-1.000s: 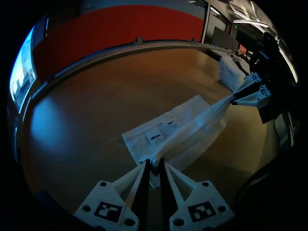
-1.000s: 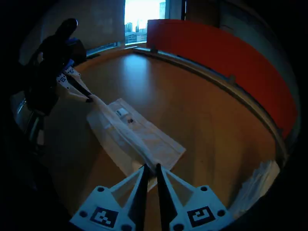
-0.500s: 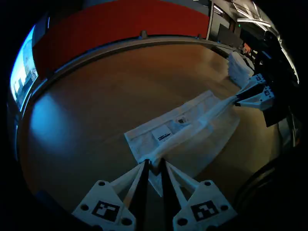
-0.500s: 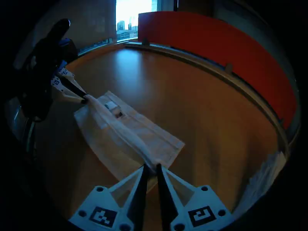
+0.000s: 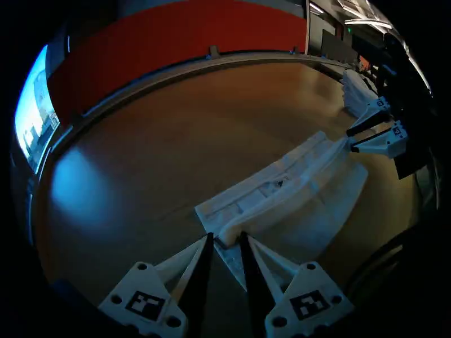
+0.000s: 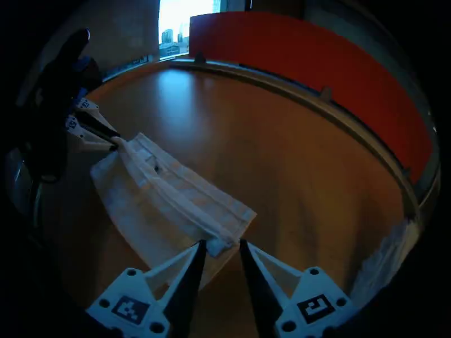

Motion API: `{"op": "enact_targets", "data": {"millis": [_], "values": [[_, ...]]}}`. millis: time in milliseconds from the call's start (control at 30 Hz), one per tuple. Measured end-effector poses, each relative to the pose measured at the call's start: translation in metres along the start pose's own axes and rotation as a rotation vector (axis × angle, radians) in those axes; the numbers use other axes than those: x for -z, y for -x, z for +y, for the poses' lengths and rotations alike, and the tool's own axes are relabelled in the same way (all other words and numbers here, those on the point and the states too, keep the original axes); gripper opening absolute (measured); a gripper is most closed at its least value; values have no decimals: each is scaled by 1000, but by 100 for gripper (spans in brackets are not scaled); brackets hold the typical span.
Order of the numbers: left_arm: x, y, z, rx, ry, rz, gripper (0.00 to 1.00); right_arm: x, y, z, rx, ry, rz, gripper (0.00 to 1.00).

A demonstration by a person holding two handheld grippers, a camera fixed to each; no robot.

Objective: Fold towel

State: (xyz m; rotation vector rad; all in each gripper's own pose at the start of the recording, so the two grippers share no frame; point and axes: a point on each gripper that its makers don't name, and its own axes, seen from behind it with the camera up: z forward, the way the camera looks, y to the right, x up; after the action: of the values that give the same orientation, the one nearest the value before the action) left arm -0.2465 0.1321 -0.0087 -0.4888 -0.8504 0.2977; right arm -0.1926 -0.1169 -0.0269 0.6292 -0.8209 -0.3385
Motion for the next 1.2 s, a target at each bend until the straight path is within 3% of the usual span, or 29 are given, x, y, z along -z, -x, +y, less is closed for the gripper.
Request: {"op": "enact_targets", "data": {"millis": [67,133,267,467,667,733,800,967,1200], "values": [[-1,-2,-2,-5,-8,3,34,-1,-2,3,4,7,3,54],[-1,-5,-5,-8,-18,8,41,-1,-3,7,9,18,3,59],[0,-10,-11,-14,-38,19,44,-3,-5,12,19,32,0,62],[3,-13,-19,-20,-61,25,78,-3,-9,16,14,46,8,68],[6,-11,-22,-20,-67,18,91,-2,-11,19,25,59,17,84],[8,-10,-21,-8,-55,14,91,-1,-13,20,24,62,24,97],[10,-10,-18,7,-42,13,91,0,-15,20,22,63,29,100],[15,-10,-16,35,-29,24,91,5,-18,18,17,62,40,100],[25,-5,-16,30,-38,22,91,16,-17,9,9,58,49,100]]}}
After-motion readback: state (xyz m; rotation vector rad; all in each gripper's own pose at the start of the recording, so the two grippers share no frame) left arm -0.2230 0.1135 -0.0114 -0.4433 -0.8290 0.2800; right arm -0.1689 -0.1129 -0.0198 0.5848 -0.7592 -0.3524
